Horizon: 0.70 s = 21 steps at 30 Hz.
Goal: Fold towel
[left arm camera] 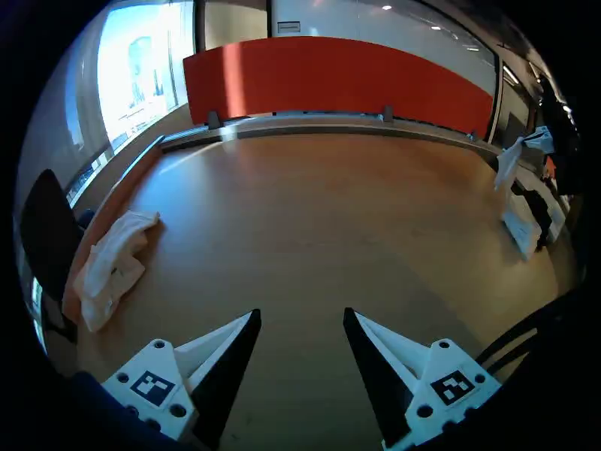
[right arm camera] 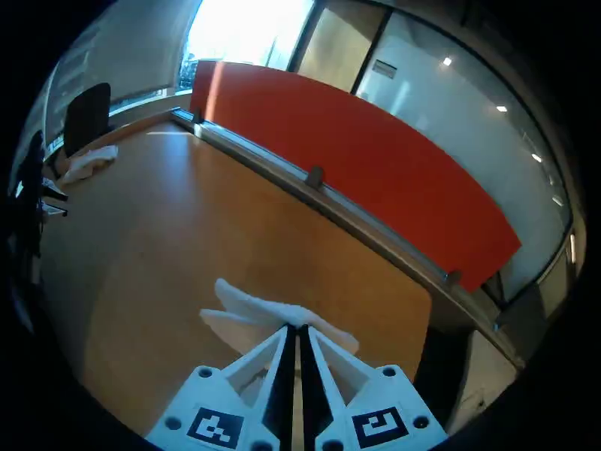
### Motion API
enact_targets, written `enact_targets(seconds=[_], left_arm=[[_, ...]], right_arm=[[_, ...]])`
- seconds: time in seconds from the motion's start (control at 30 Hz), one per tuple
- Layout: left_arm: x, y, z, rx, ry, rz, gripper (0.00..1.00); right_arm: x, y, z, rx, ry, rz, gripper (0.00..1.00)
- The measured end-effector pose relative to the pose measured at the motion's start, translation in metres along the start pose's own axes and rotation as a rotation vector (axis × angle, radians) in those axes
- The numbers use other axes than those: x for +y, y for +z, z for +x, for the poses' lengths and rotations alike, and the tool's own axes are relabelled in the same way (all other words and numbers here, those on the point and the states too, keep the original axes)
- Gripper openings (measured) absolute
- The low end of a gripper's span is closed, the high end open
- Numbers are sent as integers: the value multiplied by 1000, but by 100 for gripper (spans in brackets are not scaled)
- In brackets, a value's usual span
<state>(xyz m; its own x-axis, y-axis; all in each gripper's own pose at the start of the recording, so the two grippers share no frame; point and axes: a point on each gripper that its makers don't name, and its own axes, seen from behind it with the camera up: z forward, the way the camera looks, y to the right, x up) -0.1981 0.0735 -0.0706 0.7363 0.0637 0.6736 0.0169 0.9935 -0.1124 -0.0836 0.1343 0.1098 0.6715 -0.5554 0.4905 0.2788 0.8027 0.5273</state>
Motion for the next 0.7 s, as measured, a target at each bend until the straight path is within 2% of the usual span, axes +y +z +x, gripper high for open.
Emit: enact_targets(seconds=[0.33,0.7], left_arm=[[4,1,4,1,8,-3,81],[9,3,4,-3,17,-11,81]], right_arm=[[25,-2,-13,-30,11,-29,5],[30,-9,-25,-45,28,-44,5]])
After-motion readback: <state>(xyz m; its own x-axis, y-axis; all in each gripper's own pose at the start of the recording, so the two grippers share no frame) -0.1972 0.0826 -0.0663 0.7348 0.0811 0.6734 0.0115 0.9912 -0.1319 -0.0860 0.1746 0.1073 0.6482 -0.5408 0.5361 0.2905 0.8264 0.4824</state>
